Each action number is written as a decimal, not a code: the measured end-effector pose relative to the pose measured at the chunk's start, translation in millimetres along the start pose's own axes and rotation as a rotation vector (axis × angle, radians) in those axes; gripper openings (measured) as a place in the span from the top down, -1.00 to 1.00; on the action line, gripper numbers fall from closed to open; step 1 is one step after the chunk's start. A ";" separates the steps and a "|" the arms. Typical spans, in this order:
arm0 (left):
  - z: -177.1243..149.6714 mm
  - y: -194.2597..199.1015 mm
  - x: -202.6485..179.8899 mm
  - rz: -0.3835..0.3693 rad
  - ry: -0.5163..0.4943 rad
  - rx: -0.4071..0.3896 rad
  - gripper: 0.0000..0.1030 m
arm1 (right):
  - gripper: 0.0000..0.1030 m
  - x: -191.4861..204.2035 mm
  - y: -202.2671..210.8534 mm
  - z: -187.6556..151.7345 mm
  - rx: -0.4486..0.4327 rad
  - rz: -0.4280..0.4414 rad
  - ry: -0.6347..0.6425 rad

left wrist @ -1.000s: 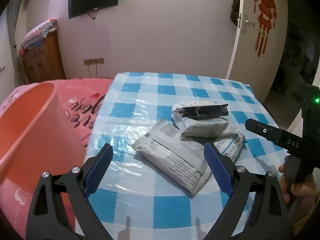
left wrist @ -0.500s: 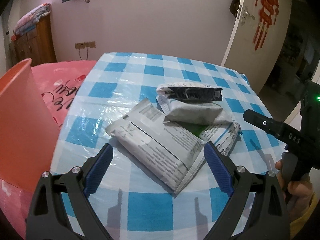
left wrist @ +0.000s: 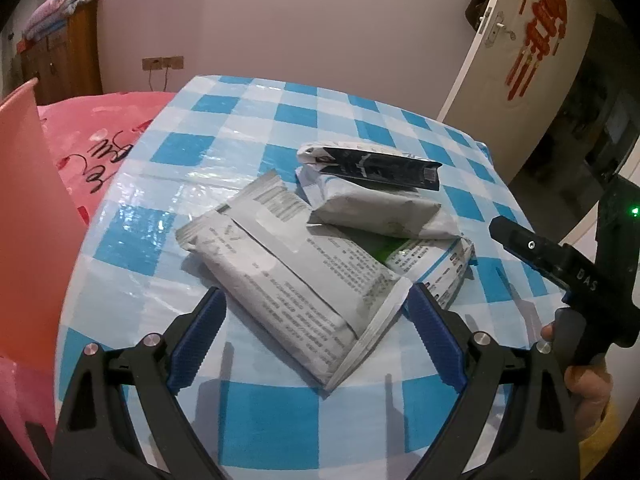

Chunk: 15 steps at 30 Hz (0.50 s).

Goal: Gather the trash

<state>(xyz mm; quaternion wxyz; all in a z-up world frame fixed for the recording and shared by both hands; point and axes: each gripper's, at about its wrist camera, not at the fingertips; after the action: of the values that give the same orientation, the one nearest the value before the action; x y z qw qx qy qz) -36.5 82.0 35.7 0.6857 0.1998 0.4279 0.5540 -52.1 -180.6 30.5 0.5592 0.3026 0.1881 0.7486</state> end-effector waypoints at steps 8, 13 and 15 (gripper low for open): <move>0.7 -8.1 -4.2 -0.022 0.017 0.026 -0.80 | -0.79 -9.0 -1.8 -1.8 0.004 -0.001 -0.020; 3.3 -10.4 -5.4 -0.020 0.027 0.016 -0.80 | -0.79 -9.4 -2.3 -3.2 0.008 0.003 -0.019; 4.1 -11.6 -5.0 -0.005 0.030 0.012 -0.80 | -0.78 -9.1 -3.4 -3.7 0.013 0.003 -0.017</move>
<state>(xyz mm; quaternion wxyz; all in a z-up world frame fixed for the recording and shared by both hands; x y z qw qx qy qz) -26.5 74.6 31.1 0.6795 0.1945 0.4418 0.5524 -50.3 -188.0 23.4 0.5577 0.3129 0.1879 0.7455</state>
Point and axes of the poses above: each gripper's, at about its wrist camera, not at the fingertips, and y roughly against the way its jaws point, x to its left, z to its top, and after that the axes turned 14 degrees about y, right-handed
